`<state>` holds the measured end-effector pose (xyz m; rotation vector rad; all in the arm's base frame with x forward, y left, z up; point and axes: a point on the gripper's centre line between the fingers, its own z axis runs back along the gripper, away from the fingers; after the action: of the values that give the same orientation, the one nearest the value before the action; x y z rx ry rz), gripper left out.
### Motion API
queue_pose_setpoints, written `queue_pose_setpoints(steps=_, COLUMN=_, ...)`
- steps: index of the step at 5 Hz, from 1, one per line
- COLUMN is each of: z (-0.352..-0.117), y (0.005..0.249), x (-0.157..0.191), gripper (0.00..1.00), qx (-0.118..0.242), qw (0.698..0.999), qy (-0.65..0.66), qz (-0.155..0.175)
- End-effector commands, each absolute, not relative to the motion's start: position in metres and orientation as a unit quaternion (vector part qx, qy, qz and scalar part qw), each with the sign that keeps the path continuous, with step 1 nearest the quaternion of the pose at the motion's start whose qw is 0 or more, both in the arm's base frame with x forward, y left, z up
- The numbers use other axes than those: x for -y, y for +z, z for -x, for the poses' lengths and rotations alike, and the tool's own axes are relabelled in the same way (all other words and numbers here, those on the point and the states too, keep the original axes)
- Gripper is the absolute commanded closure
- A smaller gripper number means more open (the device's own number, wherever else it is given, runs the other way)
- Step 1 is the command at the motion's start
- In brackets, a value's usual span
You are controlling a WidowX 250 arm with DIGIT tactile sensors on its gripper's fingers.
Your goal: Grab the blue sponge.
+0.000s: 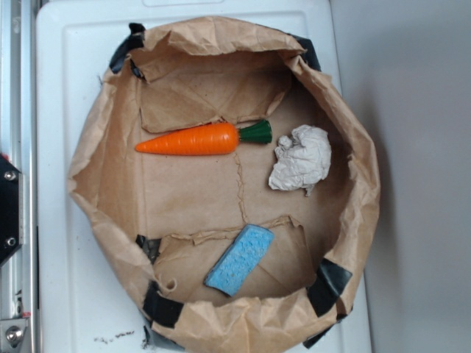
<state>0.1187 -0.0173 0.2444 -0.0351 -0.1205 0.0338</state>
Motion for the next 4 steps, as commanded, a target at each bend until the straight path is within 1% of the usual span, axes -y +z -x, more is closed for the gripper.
queue_pose_setpoints(steps=1, z=-0.119, y=0.244, x=0.017, gripper=0.0, qx=0.06, qw=0.998, qy=0.017, qz=0.018)
queue_pose_setpoints(steps=2, z=-0.153, y=0.239, x=0.032, gripper=0.0, qx=0.055, qw=0.997, qy=0.054, qz=0.008)
queue_pose_setpoints(steps=3, z=-0.182, y=0.217, x=0.037, gripper=0.0, qx=0.068, qw=0.994, qy=0.08, qz=-0.014)
queue_pose_setpoints(steps=4, z=-0.202, y=0.199, x=0.041, gripper=0.0, qx=0.064, qw=0.994, qy=0.089, qz=-0.031)
